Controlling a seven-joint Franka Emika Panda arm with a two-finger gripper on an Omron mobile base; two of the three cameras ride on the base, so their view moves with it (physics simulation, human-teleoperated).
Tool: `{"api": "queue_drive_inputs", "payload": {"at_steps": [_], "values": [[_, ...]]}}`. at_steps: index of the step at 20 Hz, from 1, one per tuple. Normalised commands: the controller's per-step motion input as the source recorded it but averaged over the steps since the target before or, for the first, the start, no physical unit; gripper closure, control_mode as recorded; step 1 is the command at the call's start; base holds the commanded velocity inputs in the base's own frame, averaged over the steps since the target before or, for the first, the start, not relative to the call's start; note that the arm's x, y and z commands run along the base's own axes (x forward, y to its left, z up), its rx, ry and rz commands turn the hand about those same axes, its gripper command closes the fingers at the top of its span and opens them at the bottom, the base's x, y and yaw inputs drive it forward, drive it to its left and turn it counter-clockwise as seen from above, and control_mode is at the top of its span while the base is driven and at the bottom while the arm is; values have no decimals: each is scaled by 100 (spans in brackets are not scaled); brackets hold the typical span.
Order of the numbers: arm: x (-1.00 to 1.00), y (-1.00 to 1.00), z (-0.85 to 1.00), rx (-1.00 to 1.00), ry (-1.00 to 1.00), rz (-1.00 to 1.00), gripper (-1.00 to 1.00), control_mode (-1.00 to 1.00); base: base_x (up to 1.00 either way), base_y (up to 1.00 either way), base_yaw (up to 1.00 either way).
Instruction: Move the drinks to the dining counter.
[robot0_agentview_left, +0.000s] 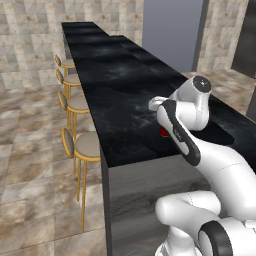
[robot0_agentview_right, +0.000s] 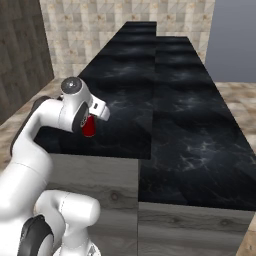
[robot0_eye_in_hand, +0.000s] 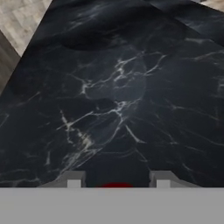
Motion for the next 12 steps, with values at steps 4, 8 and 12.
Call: {"api": "queue_drive_inputs", "payload": {"at_steps": [4,8,12], "values": [[3,0,-26,0,0,0,-100,-100,0,0,0],[0,0,-23,0,0,0,-100,-100,0,0,0],[0,0,-13,0,0,0,-100,-100,0,0,0]]}}
